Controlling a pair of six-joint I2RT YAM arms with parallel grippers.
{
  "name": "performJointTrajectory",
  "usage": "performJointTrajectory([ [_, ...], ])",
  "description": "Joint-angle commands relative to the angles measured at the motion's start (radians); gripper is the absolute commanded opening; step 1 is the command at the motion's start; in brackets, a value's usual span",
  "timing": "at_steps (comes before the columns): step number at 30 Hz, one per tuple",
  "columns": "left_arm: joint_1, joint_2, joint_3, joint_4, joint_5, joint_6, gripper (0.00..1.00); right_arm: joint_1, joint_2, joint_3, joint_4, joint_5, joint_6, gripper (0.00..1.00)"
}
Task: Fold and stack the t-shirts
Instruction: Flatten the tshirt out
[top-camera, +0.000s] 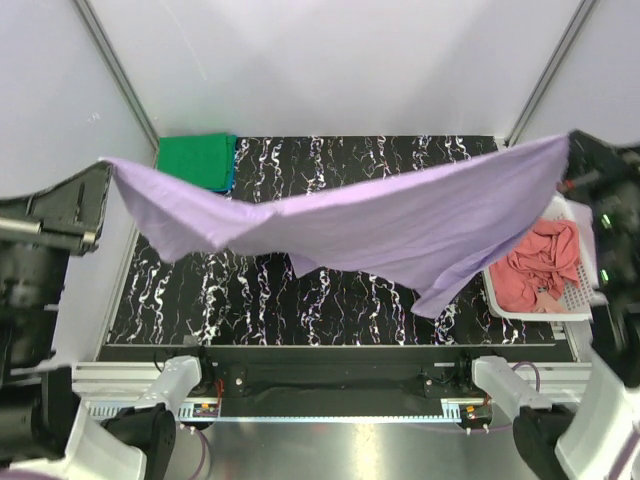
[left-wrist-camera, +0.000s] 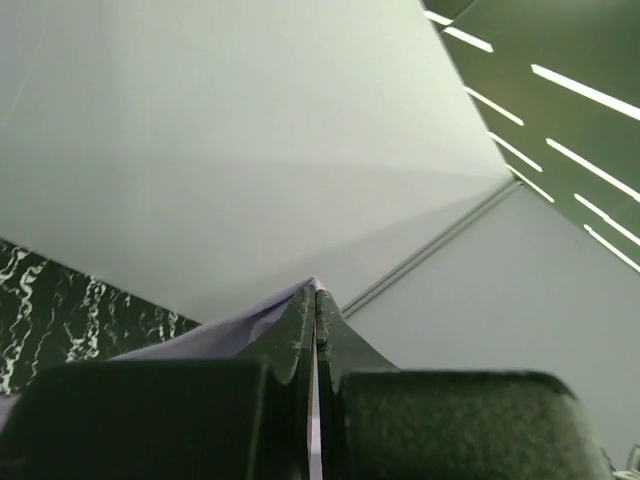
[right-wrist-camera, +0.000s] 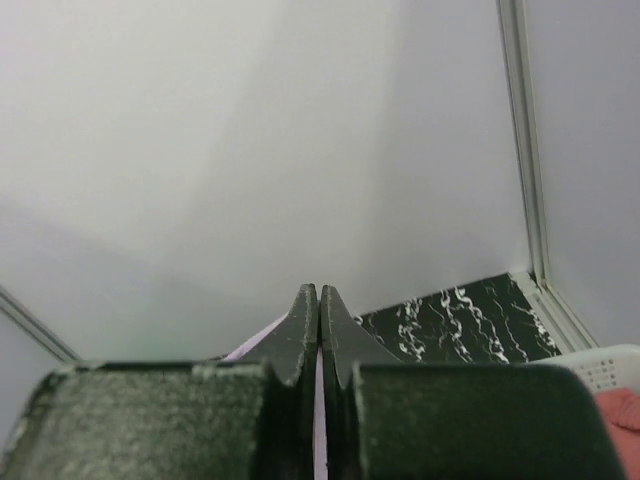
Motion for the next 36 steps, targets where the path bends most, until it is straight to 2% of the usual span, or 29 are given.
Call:
performJointTrajectory([
  [1,0.004,-0.027,0.001,0.027,0.044,-0.049,0.00,0.000,-0.092,0.039,0.010,0.003,0.048,0.00],
  [6,-0.026,-0.070,0.063,-0.012,0.006,-0.057,0.00,-0.001,-0.186,0.064,-0.066,-0.003,0.059,0.00],
  [9,-0.068,-0.052,0.125,0.025,-0.034,-0.072,0.00,-0.001,-0.192,0.104,-0.086,-0.017,0.062,0.00],
  [12,-0.111,-0.035,0.122,0.073,-0.056,-0.106,0.00,-0.001,-0.161,0.151,-0.081,-0.027,0.063,0.00],
  [15,-0.120,-0.011,0.108,0.119,-0.065,-0.105,0.00,0.000,-0.131,0.153,-0.021,-0.035,0.073,0.00],
  [18,-0.120,0.028,0.110,0.160,-0.137,-0.068,0.00,0.000,-0.078,0.116,0.075,-0.032,0.089,0.00],
  [22,-0.120,0.171,0.064,0.260,-0.174,-0.046,0.00,0.000,0.040,0.058,0.248,-0.004,0.112,0.00],
  [26,-0.121,0.342,-0.019,0.401,-0.160,-0.048,0.00,-0.001,0.251,0.056,0.325,-0.014,0.111,0.00],
  [31,-0.121,0.584,0.019,0.556,-0.117,-0.037,0.00,0.000,0.417,-0.016,0.466,-0.010,0.119,0.00],
  [33,-0.120,0.658,-0.040,0.591,-0.111,-0.014,0.00,-0.001,0.463,-0.120,0.517,-0.010,0.141,0.00],
  [36,-0.121,0.707,-0.186,0.752,-0.099,0.035,0.00,-0.007,0.494,-0.333,0.692,-0.024,0.189,0.00],
])
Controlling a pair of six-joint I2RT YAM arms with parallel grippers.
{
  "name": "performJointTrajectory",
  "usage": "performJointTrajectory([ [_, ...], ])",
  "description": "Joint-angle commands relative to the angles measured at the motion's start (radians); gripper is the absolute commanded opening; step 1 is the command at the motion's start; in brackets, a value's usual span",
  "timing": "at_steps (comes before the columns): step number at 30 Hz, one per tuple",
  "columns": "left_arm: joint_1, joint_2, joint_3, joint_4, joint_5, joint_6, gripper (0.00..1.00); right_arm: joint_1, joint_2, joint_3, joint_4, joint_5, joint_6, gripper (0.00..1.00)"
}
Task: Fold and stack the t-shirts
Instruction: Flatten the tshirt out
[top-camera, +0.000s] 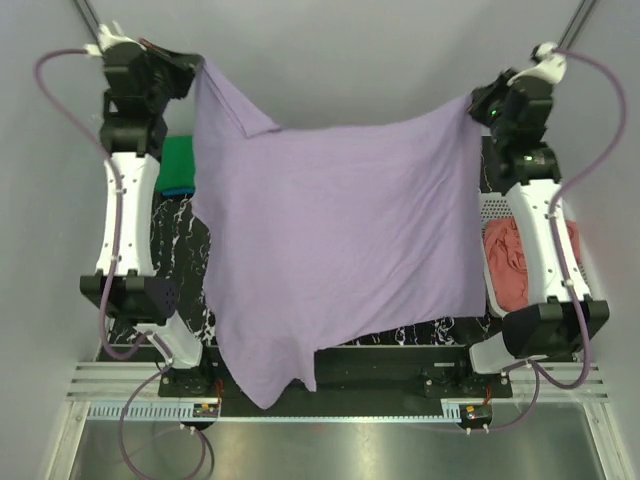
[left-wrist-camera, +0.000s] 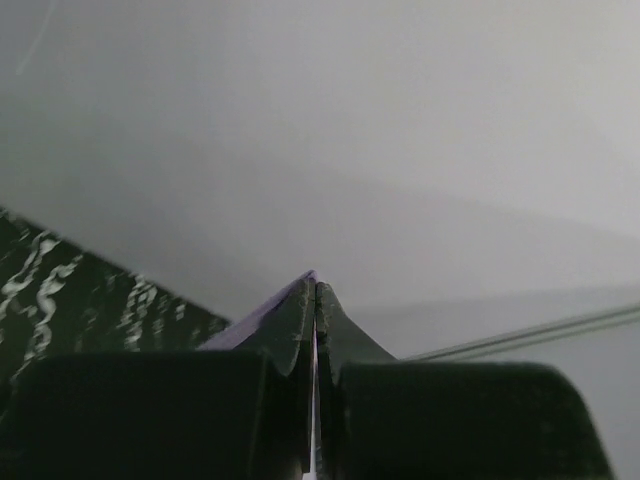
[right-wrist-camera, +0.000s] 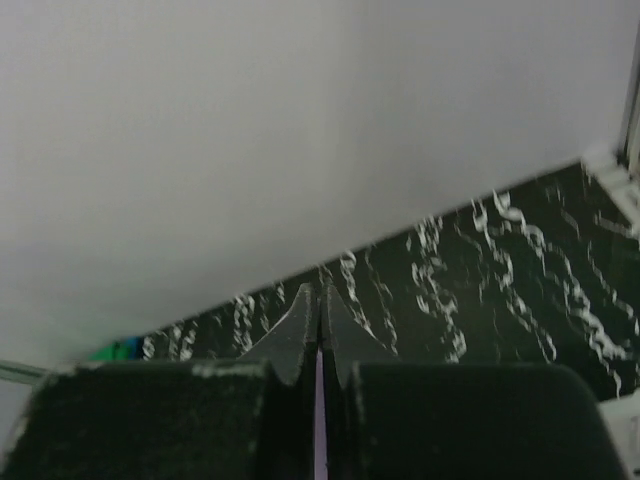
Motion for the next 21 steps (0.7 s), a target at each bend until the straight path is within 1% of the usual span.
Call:
performJointTrajectory([
  [1,-0.002,0.005,-0.145,0.277,0.032,0.072,0.00,-0.006,-0.001,-0.158,0.243,-0.001,0.073,0.00],
  [2,-0.002,0.025,-0.178,0.311,0.039,0.086,0.00,-0.008,0.045,-0.219,0.326,-0.001,0.078,0.00],
  [4,-0.002,0.108,-0.216,0.400,0.068,0.106,0.00,-0.009,0.107,-0.256,0.425,-0.025,0.084,0.00],
  [6,-0.027,0.175,-0.212,0.439,0.091,0.132,0.00,-0.014,0.222,-0.249,0.458,-0.062,0.086,0.00],
  [7,-0.027,0.242,-0.183,0.477,0.105,0.137,0.00,-0.015,0.263,-0.232,0.480,-0.081,0.083,0.00],
  [8,-0.027,0.284,-0.160,0.479,0.119,0.137,0.00,-0.020,0.345,-0.189,0.487,-0.104,0.087,0.00],
  [10,-0.027,0.345,-0.106,0.483,0.145,0.138,0.00,-0.032,0.427,-0.131,0.482,-0.174,0.108,0.00],
  [11,-0.027,0.397,-0.064,0.486,0.151,0.138,0.00,-0.035,0.491,-0.077,0.485,-0.199,0.115,0.00],
  [12,-0.027,0.416,-0.044,0.485,0.153,0.137,0.00,-0.038,0.521,-0.048,0.484,-0.229,0.121,0.00],
  [13,-0.027,0.450,-0.014,0.488,0.153,0.138,0.00,-0.038,0.576,0.016,0.475,-0.257,0.121,0.00],
  [15,-0.025,0.478,0.010,0.486,0.142,0.137,0.00,-0.037,0.633,0.093,0.447,-0.281,0.113,0.00],
  [16,-0.024,0.488,0.021,0.480,0.142,0.135,0.00,-0.073,0.660,0.128,0.417,-0.292,0.115,0.00],
  [17,-0.016,0.507,0.029,0.479,0.145,0.125,0.00,-0.080,0.708,0.191,0.404,-0.308,0.118,0.00],
  [21,-0.008,0.511,-0.009,0.486,0.167,0.108,0.00,-0.107,0.783,0.284,0.354,-0.348,0.118,0.00],
])
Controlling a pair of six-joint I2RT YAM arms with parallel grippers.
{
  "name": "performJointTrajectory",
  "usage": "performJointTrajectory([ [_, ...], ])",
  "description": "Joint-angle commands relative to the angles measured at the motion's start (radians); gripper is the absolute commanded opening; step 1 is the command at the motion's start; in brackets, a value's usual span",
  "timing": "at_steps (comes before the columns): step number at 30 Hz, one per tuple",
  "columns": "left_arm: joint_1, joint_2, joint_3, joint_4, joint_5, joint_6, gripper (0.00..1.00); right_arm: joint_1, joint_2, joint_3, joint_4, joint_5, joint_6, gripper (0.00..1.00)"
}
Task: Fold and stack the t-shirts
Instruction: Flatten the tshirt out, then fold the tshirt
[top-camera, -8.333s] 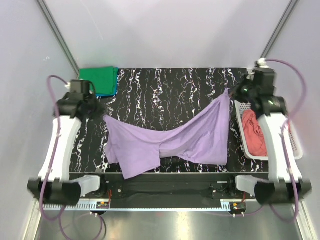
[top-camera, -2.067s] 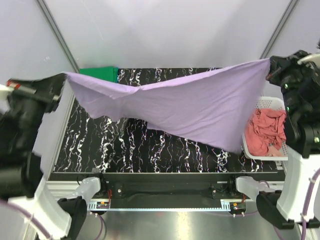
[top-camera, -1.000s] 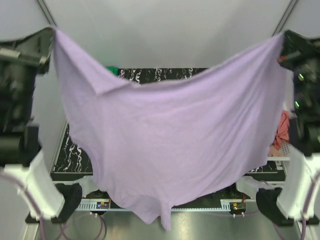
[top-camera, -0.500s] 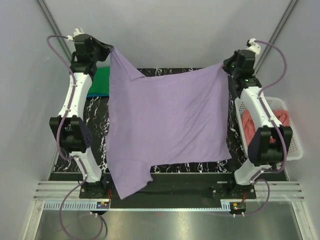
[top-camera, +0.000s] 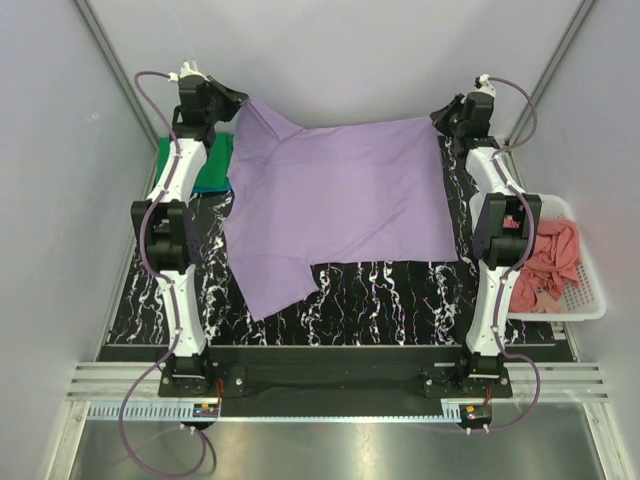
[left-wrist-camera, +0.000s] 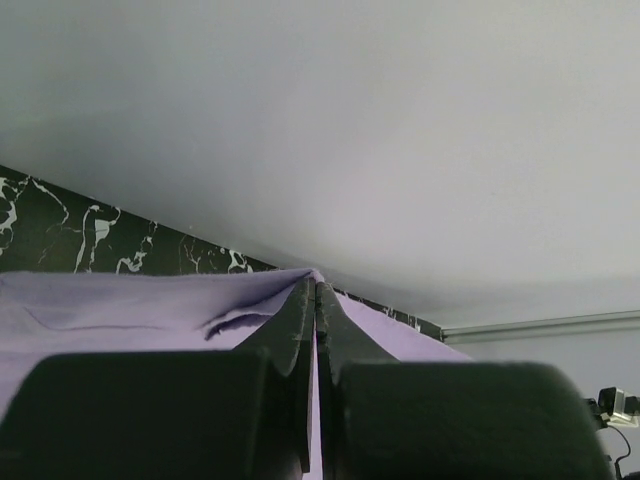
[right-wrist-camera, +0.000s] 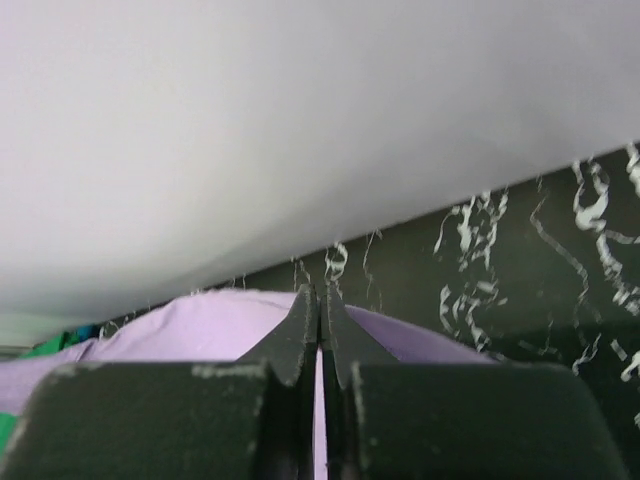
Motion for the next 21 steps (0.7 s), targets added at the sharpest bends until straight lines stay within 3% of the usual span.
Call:
performJointTrajectory([
  [1,0.014,-0.020,0.030,0.100,0.027,0.000,0.00,-0.039,0.022,0.111,-0.002,-0.068,0.003,0.00],
  [13,0.069,-0.058,-0.084,-0.009,0.121,-0.001,0.00,-0.108,0.131,0.214,-0.158,-0.165,-0.081,0.00],
  [21,0.070,-0.196,-0.355,-0.011,0.184,-0.024,0.00,-0.113,0.141,0.210,-0.325,-0.144,-0.128,0.00],
])
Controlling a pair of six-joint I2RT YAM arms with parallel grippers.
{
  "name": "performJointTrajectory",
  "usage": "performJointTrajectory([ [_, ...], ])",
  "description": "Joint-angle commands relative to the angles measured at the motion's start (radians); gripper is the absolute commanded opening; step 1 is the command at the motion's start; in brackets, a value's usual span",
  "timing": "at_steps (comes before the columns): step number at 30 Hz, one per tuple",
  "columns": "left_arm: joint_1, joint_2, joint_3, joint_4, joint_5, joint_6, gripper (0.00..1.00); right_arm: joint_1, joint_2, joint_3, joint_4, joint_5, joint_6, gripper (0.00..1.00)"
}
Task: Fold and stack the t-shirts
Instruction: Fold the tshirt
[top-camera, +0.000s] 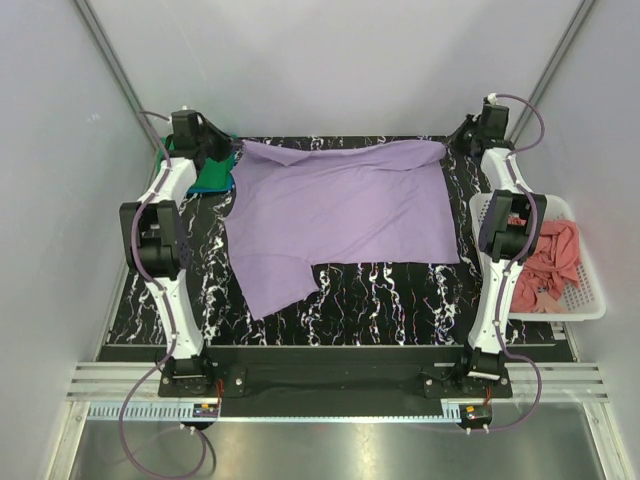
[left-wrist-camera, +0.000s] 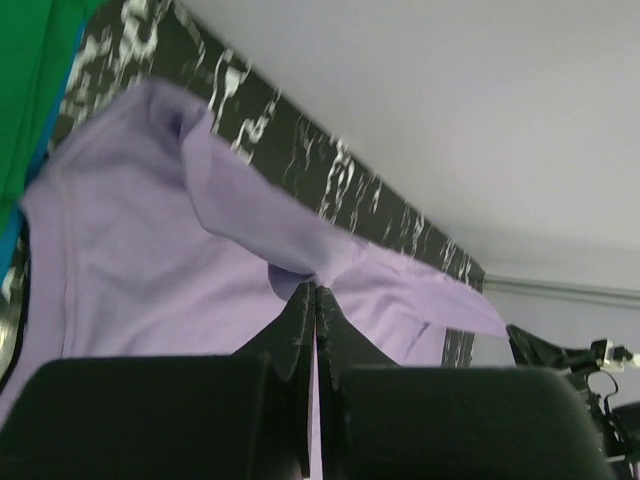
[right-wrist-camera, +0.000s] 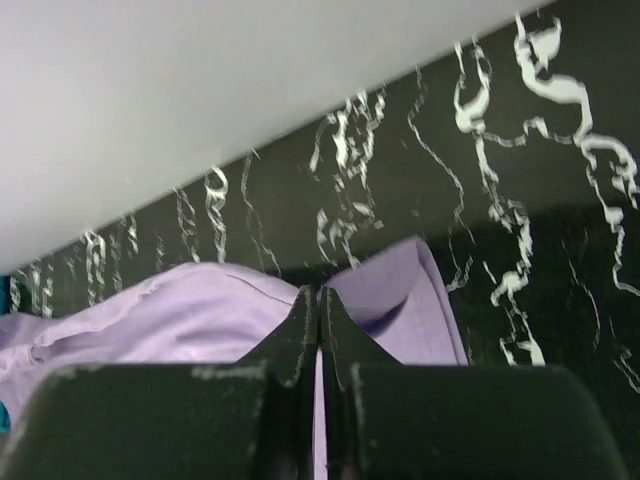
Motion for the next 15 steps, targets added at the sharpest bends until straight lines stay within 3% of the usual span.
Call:
performJointTrajectory([
  [1,-0.004,-0.139,-0.077,0.026,0.061,-0.002,0.00,-0.002,-0.023,0.035,-0.079,-0.004,-0.060,0.00],
  [15,0.037,-0.314,-0.261,-0.146,0.058,0.077,0.00,-0.036,-0.098,-0.089,-0.106,0.029,-0.146,0.00],
])
